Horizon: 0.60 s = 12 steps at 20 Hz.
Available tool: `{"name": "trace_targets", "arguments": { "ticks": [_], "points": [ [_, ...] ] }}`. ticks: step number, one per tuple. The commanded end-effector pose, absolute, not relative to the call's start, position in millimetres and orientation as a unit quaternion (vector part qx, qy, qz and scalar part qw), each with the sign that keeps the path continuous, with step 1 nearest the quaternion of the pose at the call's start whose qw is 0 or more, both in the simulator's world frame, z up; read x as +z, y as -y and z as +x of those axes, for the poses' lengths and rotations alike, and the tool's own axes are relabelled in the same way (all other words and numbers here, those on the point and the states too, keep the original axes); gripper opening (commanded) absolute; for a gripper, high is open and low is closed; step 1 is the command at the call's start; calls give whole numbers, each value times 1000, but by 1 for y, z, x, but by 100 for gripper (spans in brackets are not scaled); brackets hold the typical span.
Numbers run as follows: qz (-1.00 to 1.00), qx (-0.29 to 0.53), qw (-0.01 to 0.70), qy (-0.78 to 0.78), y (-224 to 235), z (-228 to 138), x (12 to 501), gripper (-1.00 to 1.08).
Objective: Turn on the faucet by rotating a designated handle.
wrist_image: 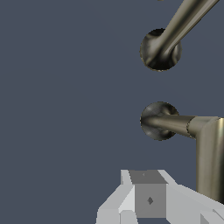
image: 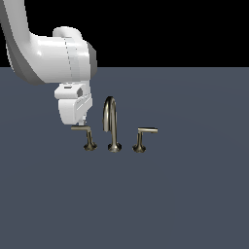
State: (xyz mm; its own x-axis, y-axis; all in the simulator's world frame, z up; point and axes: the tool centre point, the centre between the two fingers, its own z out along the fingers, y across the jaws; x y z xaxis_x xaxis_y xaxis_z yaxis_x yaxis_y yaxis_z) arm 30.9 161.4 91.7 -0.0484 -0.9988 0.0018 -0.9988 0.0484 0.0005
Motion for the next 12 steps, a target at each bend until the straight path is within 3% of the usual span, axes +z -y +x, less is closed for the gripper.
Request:
{"name": "trace_targets", "arguments": {
  "ticks": [1,12],
  "points": [
    [687,1,0,727,-161,33,90,-100],
    [687,0,0,726,-176,8,91,-100]
  ]
}}
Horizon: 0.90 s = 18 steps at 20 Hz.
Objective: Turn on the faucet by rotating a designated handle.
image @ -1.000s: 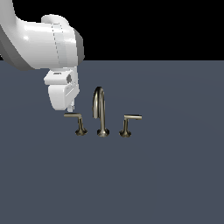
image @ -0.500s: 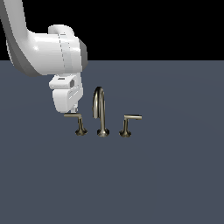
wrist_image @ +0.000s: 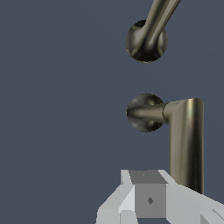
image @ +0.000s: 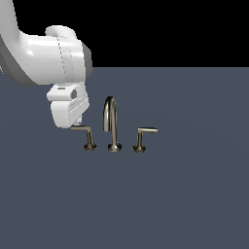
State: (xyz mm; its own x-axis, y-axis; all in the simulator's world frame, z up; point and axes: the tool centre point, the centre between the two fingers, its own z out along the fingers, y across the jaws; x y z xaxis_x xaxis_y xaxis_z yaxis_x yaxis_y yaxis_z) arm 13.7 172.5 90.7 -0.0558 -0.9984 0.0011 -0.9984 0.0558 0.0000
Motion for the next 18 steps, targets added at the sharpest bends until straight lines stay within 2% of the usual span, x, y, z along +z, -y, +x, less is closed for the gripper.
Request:
{"name": "trace_targets", "arguments": {
  "ticks": [1,4,5,18],
  "points": [
    [687,0,0,726,-178,5,91,-100],
    [687,0,0,727,-183,-3,91,-100],
    [688,3,-4,726,-175,7,91,-100],
    [687,0,-1,726,-173,-38,91,-100]
  ]
}}
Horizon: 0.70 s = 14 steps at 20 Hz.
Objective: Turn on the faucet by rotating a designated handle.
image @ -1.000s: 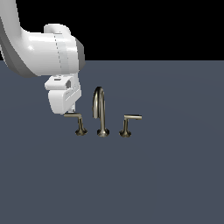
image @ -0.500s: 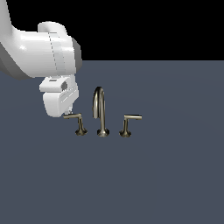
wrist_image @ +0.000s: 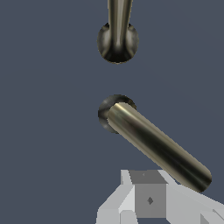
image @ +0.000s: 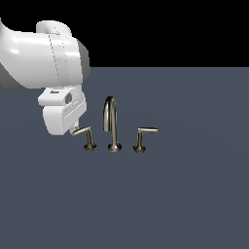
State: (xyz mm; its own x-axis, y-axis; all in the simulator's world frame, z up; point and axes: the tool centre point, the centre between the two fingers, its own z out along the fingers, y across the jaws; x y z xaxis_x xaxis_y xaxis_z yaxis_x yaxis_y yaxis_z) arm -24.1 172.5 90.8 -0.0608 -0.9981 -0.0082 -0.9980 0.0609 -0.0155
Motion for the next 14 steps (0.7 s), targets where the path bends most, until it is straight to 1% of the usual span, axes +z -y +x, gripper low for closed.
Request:
{"name": "trace_targets", "arguments": {
  "ticks": [1,3,4,14],
  "points": [
    [-687,0,0,-727,-173,-41,91,-100],
    [-687,0,0,-727,-173,-45,91,-100],
    [-694,-1,5,-720,-173,-36,91,-100],
    [-689,0,1,-725,-144,-61,91,-100]
  ]
}}
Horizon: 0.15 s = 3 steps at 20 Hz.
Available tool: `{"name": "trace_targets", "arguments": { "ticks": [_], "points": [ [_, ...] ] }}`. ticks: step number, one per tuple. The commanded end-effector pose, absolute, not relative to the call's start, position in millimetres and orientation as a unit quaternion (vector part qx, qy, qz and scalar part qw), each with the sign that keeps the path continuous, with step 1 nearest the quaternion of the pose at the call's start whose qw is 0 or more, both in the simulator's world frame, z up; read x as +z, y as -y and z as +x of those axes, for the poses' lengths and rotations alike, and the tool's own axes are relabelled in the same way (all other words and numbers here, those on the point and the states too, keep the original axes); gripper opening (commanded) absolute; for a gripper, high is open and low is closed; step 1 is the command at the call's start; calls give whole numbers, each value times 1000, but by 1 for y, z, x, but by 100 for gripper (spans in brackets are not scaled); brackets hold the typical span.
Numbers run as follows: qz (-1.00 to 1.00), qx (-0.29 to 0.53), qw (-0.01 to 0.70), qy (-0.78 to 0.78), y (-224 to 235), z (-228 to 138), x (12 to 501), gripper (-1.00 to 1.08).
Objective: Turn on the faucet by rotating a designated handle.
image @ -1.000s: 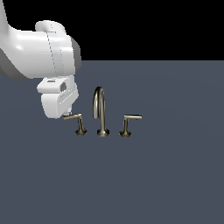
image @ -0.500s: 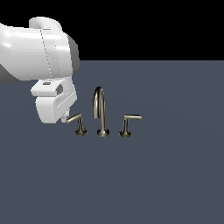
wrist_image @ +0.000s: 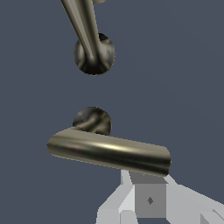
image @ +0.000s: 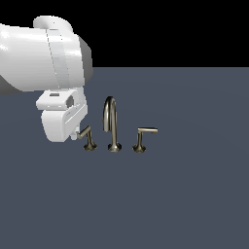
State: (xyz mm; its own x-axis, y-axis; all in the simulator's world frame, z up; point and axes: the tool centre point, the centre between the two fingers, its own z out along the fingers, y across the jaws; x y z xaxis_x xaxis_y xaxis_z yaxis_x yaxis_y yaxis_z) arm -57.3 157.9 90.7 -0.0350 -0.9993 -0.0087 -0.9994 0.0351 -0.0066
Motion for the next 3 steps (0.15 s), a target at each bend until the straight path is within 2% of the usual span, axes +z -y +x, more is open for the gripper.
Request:
{"name": "trace_targets", "arguments": {
  "ticks": [1,3],
  "points": [
    [-688,0,1,-726,-141,-64,91,-100],
    [-687,0,0,-726,-138,-66,91,-100]
  ]
}}
